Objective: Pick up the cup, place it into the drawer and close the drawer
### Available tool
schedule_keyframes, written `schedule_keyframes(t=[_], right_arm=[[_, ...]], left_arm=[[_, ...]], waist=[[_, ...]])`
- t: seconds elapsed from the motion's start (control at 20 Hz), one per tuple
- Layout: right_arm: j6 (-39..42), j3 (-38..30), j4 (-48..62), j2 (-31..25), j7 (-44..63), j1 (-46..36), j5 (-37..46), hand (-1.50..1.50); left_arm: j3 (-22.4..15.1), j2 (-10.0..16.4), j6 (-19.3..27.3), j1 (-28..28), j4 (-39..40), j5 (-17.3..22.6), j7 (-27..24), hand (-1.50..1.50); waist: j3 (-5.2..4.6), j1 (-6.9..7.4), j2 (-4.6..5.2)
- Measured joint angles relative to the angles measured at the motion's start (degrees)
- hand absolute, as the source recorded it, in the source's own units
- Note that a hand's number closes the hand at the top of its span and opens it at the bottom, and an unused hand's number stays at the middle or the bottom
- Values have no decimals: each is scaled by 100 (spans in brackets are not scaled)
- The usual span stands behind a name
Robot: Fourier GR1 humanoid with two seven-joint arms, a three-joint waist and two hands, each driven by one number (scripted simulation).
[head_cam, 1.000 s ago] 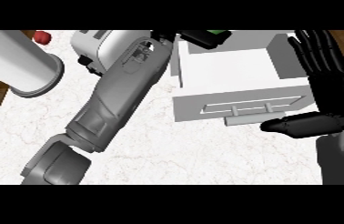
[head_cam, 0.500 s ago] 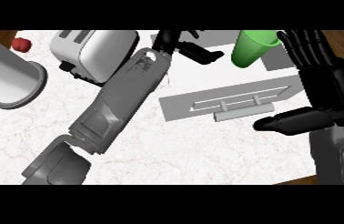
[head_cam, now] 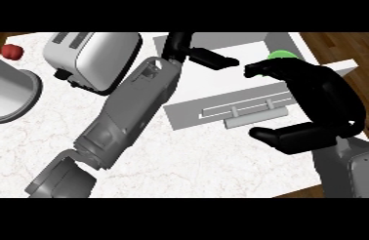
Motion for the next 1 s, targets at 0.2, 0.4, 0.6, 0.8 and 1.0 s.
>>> schedule_keyframes(t=[0.2, 0.4, 0.6, 0.8, 1.0], right_arm=[[635, 374, 44, -179, 196, 60, -288, 150], [1217, 759, 50, -673, 479, 154, -27, -150], [1396, 954, -121, -1077, 645, 404, 557, -150], [1186, 1198, -44, -1224, 375, 565, 1689, -150], [669, 1600, 555, -1064, 29, 687, 2786, -150]], left_arm=[[143, 1, 51, -7, -172, 404, -409, -150], [220, 1, 202, -47, -199, 664, -699, -150], [257, 0, 365, -78, -127, 865, -847, -150], [290, 1, 338, 73, -104, 1020, -1038, -150], [342, 1, 212, 161, -180, 1139, -1158, -150]], waist=[[-3, 83, -34], [-5, 278, -94], [-2, 472, -160], [2, 735, -192], [3, 980, -215]])
